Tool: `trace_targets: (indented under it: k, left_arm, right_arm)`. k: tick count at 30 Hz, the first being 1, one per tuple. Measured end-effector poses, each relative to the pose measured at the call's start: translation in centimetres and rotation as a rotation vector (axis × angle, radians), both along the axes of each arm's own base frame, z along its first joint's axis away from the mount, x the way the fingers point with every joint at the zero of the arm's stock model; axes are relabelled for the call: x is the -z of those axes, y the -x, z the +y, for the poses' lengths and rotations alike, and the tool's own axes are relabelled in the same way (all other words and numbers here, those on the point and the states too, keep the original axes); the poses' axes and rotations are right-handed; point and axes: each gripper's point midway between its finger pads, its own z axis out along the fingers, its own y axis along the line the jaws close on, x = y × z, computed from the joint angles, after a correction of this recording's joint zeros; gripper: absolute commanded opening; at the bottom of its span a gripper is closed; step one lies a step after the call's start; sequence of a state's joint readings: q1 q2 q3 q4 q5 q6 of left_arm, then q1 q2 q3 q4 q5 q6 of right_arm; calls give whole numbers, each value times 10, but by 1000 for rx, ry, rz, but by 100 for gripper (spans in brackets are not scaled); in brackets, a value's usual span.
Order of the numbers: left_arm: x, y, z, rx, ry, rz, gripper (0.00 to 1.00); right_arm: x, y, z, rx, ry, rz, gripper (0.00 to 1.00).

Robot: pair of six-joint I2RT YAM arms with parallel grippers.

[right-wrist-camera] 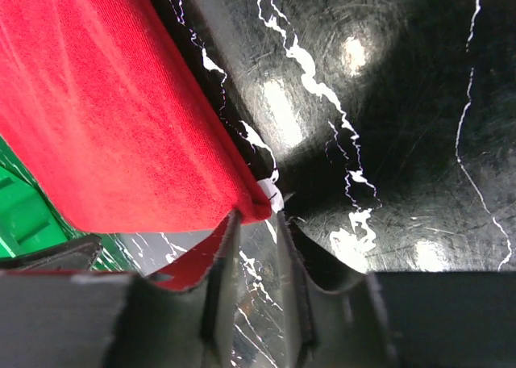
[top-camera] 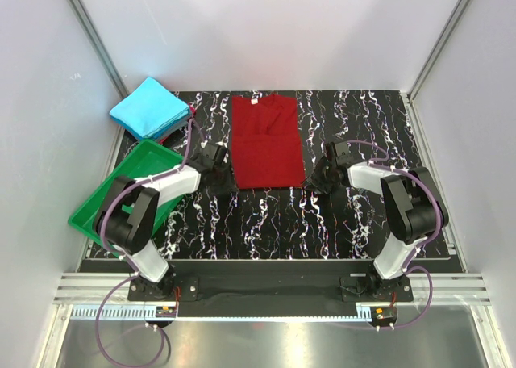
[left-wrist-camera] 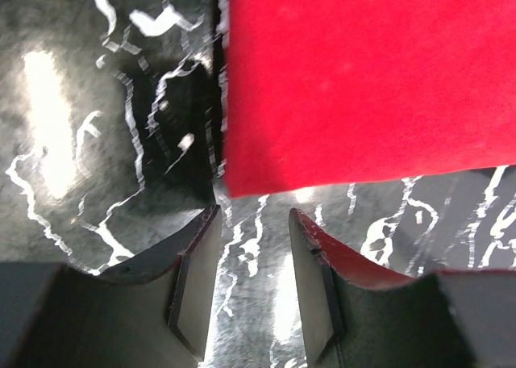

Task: Fold and stack the t-shirts
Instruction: Fold the tshirt

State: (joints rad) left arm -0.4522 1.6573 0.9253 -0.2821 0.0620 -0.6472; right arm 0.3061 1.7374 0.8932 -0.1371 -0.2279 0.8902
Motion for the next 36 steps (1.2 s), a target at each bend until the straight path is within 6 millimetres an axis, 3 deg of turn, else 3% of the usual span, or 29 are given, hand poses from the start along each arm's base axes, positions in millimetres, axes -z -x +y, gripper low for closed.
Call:
trace_targets:
  k: [4, 9, 13, 17, 18, 20, 36]
  left_arm:
    - [-1, 6, 6, -4, -12, -2, 45]
    - [-16, 2, 9, -11, -7, -50, 44]
    - [-16, -4, 15, -37, 0, -59, 42]
    - [-6, -8, 18, -63, -2, -39, 41]
    - [-2, -8, 18, -66, -3, -32, 41]
    - [3, -8, 18, -71, -2, -24, 41]
    - [5, -13, 16, -129, 42, -46, 40]
  right_arm:
    - [3, -1, 1, 5, -1, 0, 22]
    - [3, -3, 1, 7, 0, -6, 22]
    - [3, -4, 1, 7, 1, -7, 21]
    - [4, -4, 0, 9, 5, -7, 13]
    - [4, -4, 0, 10, 6, -7, 5]
    - [5, -5, 0, 11, 9, -11, 0]
    - [5, -8, 2, -8, 19, -34, 0]
